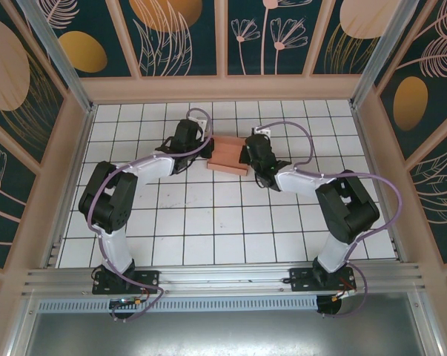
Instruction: Fold the paper box
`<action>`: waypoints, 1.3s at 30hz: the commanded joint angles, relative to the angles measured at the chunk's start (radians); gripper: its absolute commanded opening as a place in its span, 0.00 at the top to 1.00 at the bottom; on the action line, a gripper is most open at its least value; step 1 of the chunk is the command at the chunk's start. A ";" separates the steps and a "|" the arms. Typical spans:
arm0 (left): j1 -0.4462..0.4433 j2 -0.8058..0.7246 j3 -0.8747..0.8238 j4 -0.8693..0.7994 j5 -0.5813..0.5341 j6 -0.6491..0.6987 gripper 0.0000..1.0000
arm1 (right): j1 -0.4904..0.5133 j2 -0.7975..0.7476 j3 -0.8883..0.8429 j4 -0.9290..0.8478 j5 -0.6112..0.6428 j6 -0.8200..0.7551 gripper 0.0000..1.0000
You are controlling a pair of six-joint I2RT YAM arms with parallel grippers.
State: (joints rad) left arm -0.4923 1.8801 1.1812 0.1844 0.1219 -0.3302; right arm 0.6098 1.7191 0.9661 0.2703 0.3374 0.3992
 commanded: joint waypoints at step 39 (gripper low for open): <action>-0.023 -0.097 -0.203 0.180 0.015 0.040 1.00 | 0.110 -0.314 -0.378 0.261 -0.027 -0.088 0.36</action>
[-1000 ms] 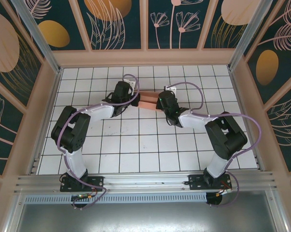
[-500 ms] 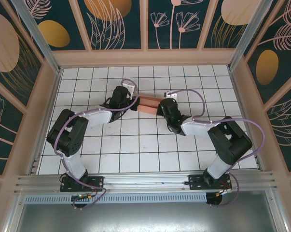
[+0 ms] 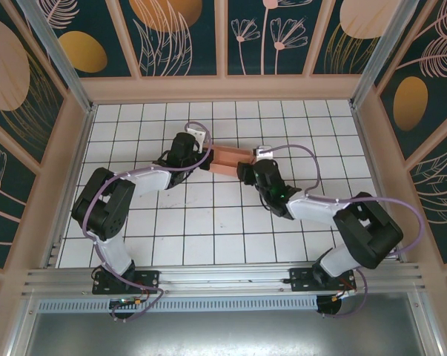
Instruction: Fold the paper box
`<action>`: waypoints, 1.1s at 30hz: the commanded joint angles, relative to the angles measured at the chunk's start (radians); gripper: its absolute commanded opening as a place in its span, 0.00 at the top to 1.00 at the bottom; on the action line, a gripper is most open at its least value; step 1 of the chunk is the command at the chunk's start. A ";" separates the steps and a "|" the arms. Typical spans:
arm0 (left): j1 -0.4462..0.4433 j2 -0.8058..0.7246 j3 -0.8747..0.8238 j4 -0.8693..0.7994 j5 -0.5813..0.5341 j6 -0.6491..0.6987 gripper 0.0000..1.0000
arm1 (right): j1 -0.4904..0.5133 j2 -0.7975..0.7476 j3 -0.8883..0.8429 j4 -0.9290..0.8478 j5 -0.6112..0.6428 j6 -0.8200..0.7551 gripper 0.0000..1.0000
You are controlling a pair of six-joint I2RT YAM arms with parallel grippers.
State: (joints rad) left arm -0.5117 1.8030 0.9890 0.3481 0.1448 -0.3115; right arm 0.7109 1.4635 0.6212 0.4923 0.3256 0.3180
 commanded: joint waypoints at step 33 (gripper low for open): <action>-0.037 -0.063 -0.203 0.194 -0.029 0.098 0.88 | -0.134 0.086 0.351 -0.421 -0.232 0.168 0.28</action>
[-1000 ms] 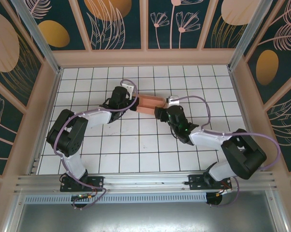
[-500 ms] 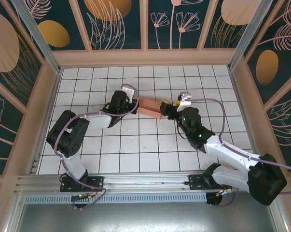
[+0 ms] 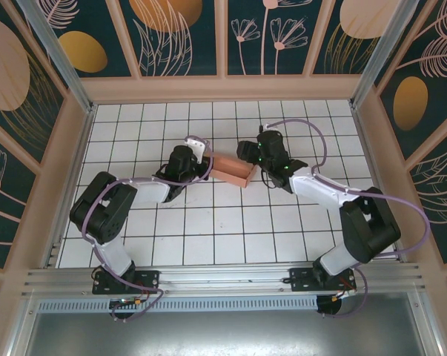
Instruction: Fold the paper box
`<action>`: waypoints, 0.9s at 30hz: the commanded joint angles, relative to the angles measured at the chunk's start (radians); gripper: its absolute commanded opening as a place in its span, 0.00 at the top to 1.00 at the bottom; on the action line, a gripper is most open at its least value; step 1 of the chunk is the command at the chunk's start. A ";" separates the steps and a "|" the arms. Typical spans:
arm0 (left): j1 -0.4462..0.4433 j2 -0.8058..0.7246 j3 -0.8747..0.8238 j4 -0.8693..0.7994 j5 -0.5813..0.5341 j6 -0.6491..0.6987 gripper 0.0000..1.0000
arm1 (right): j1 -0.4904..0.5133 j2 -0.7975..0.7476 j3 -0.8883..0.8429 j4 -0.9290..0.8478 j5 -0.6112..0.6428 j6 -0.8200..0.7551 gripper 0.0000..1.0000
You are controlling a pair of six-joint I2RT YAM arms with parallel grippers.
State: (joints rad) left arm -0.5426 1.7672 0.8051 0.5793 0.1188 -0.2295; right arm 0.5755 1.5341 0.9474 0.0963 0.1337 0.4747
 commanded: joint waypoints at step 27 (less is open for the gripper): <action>0.002 -0.366 -0.330 0.127 -0.082 -0.011 0.52 | 0.071 0.126 -0.058 -0.024 0.020 -0.128 0.26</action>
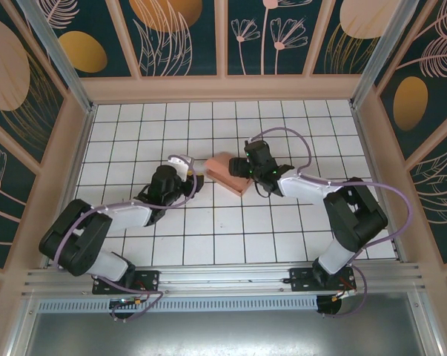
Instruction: Fold the paper box
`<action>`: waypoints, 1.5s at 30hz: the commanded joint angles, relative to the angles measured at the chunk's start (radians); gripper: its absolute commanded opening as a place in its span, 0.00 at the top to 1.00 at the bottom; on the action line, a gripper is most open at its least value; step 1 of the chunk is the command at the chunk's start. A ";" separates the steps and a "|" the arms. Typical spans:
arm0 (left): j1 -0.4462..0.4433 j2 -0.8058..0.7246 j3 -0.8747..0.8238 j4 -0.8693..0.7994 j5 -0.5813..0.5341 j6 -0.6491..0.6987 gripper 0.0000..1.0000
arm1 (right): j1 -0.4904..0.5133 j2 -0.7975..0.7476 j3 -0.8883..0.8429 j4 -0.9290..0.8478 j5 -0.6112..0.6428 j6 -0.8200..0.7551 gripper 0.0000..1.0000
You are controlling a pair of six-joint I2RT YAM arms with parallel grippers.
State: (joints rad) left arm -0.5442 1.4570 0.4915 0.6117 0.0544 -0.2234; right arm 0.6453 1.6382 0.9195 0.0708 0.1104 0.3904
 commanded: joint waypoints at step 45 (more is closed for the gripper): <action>0.028 0.271 0.341 -0.293 0.371 -0.245 0.65 | -0.257 0.168 0.046 0.074 -0.485 0.050 0.48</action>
State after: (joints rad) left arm -0.5095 1.7729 0.8433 0.2810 0.4084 -0.4107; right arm 0.3985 1.7607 0.8978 0.1909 -0.3080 0.5018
